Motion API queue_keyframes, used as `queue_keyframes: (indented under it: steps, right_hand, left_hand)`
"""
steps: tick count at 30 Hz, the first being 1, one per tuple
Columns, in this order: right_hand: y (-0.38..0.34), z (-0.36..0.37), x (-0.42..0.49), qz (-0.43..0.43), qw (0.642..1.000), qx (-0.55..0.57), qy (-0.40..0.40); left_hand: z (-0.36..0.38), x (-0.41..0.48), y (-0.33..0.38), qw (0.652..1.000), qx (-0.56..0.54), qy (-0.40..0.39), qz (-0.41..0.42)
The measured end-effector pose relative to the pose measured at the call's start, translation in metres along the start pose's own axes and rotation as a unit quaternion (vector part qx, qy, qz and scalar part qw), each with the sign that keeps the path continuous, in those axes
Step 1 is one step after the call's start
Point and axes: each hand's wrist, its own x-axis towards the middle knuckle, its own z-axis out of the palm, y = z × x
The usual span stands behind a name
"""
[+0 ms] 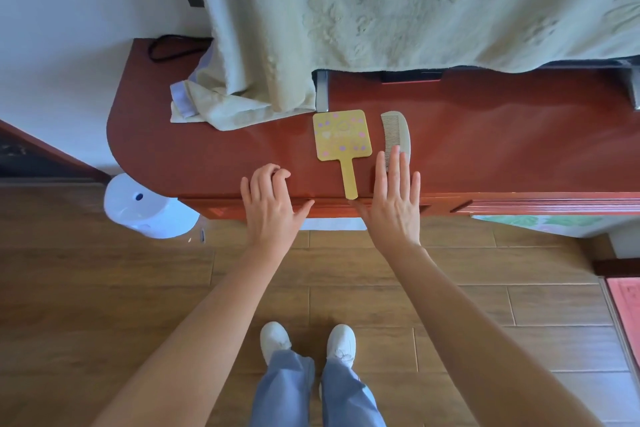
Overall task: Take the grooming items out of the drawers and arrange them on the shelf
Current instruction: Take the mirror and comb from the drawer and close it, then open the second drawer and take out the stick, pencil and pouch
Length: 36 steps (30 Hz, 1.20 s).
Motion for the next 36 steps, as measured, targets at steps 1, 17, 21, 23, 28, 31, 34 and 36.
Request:
queue_keyframes:
  steps: [1,17,21,23,28,31,34,36]
  right_hand:
    - [-0.001,0.001,0.001,0.005,1.0,-0.008,-0.001]
    - [0.014,-0.04,-0.06,0.099,0.992,0.065,-0.03]
    - [0.033,-0.058,-0.094,0.102,0.992,0.006,-0.075]
    - [0.053,-0.068,-0.102,0.138,0.987,0.005,-0.081]
    - [0.116,-0.097,-0.115,0.176,0.981,0.018,-0.079]
    - [0.163,-0.107,-0.121,0.168,0.983,0.023,-0.073]
    - [0.217,-0.111,-0.12,0.139,0.986,0.014,-0.094]
    - [0.254,-0.111,-0.116,0.112,0.988,0.01,-0.107]
  left_hand:
    - [0.001,0.002,0.0,1.0,0.006,0.004,0.001]
    - [-0.052,-0.023,0.031,0.979,-0.126,-0.121,0.102]
    - [-0.068,-0.045,0.075,0.965,-0.045,-0.189,0.177]
    - [-0.075,-0.047,0.1,0.96,-0.049,-0.193,0.196]
    - [-0.081,-0.041,0.174,0.955,-0.057,-0.203,0.206]
    - [-0.075,-0.043,0.222,0.953,-0.059,-0.214,0.206]
    - [-0.059,-0.049,0.274,0.955,-0.05,-0.221,0.19]
    - [-0.048,-0.054,0.312,0.961,-0.043,-0.219,0.165]
